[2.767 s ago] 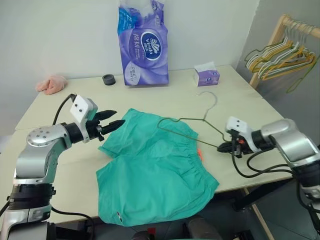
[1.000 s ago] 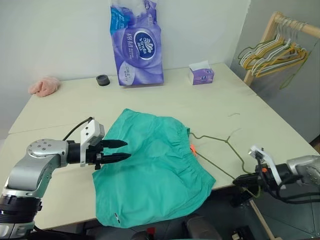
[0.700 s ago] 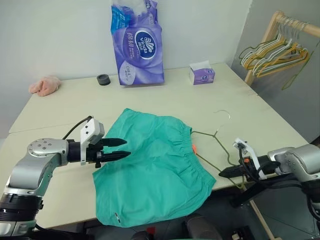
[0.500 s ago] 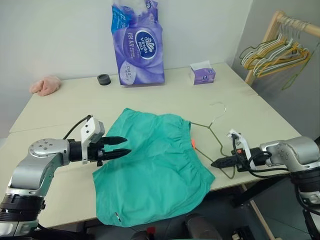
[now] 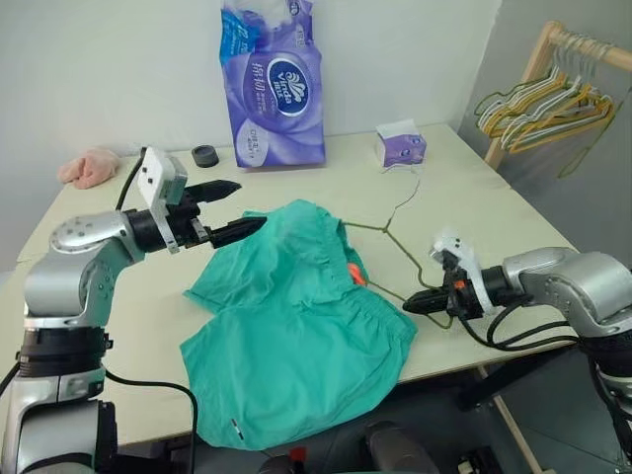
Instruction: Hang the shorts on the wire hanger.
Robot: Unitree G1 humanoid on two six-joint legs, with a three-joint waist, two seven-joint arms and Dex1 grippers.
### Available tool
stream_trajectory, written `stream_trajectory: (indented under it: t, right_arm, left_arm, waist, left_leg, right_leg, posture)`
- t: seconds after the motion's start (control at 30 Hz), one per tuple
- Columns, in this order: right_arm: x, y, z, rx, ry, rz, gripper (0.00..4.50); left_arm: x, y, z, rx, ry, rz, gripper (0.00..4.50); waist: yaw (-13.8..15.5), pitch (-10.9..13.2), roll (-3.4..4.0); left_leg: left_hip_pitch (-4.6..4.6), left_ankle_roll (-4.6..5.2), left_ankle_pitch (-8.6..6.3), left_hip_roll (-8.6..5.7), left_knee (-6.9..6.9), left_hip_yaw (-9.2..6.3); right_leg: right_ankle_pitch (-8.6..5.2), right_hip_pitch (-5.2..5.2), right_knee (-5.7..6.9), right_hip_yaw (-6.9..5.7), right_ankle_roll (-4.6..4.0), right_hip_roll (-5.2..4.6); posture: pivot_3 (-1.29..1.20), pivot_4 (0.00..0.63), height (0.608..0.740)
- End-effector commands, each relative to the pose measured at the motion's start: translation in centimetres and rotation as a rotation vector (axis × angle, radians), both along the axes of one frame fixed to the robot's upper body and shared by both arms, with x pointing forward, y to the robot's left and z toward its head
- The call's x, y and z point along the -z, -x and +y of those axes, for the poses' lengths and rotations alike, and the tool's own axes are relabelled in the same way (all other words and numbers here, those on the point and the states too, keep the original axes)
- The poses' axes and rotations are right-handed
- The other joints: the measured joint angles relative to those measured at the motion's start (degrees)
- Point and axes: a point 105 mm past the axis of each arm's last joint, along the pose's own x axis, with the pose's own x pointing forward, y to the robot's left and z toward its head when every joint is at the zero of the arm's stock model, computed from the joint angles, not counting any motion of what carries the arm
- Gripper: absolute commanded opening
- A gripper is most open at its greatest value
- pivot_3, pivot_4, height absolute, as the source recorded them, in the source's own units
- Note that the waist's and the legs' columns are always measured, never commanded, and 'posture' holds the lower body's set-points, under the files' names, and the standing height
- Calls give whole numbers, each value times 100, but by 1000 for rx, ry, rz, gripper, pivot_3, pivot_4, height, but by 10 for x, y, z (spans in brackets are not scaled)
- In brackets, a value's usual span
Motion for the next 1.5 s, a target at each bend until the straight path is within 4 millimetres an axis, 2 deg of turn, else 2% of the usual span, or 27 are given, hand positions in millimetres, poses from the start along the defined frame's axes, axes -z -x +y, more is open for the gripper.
stream_trajectory:
  t: [0.03, 0.13, 0.23, 0.33, 0.5, 0.93, 1.13, 1.5]
  right_arm:
    - [-13, 0, 8, -100, 30, -117, 0]
    - [-10, -1, 8, -142, 69, -157, 0]
    - [-9, -1, 9, -174, 87, -179, 0]
    - [-8, -1, 9, -236, 140, -252, 0]
    - [-9, -1, 12, -288, 159, -308, 0]
    - [-25, -3, 26, -308, 92, -370, 0]
    - [-30, -1, 32, -316, 57, -374, 0]
    - [-32, 0, 35, -352, 51, -418, 0]
  left_arm:
    - [-5, 11, -13, 142, -88, -14, 4471]
    - [-2, 14, -20, 215, -151, -5, 4471]
    - [12, 17, -22, 278, -257, 0, 4471]
    - [21, 8, -26, 283, -287, -13, 4471]
    - [43, 9, -25, 324, -362, -3, 4471]
    - [70, 20, -28, 387, -380, 58, 4471]
    - [75, 21, -29, 395, -381, 68, 4471]
    - [75, 20, -33, 384, -357, 85, 1122]
  waist:
    - [0, 0, 0]
    - [14, 0, 0]
    - [12, 0, 1]
    - [13, 0, 1]
    - [-5, 0, 1]
    - [1, 0, 1]
    - [3, 0, 1]
    - [-2, 0, 1]
  left_leg:
    - [0, 0, 0, 0, 0, 0]
    - [-1, 0, 0, 0, 2, -2]
    - [1, 0, 1, 0, 3, -5]
    - [2, 0, 1, 0, 3, -7]
    - [-1, 0, 1, 0, 3, -7]
    - [-1, 0, 1, 0, 4, -17]
    - [-1, 0, 1, 0, 4, -21]
    - [-1, 0, 1, 0, 4, -22]
  right_leg:
    - [0, -1, 1, 0, 0, 0]
    - [0, -1, 2, -2, 0, 0]
    - [-1, 1, 2, -4, 3, 0]
    - [-7, 1, 2, -6, 12, 1]
    - [-10, -2, 1, -2, 17, 0]
    - [1, 0, 4, -10, -2, 0]
    - [2, 0, 4, -12, -3, 0]
    - [2, 0, 5, -14, -4, 0]
  posture:
    - [-291, 32, 740]
    - [-291, 32, 740]
    - [-309, 36, 740]
    - [-309, 36, 740]
    - [-313, 39, 740]
    - [-315, 43, 740]
    - [-318, 45, 740]
    - [-318, 44, 740]
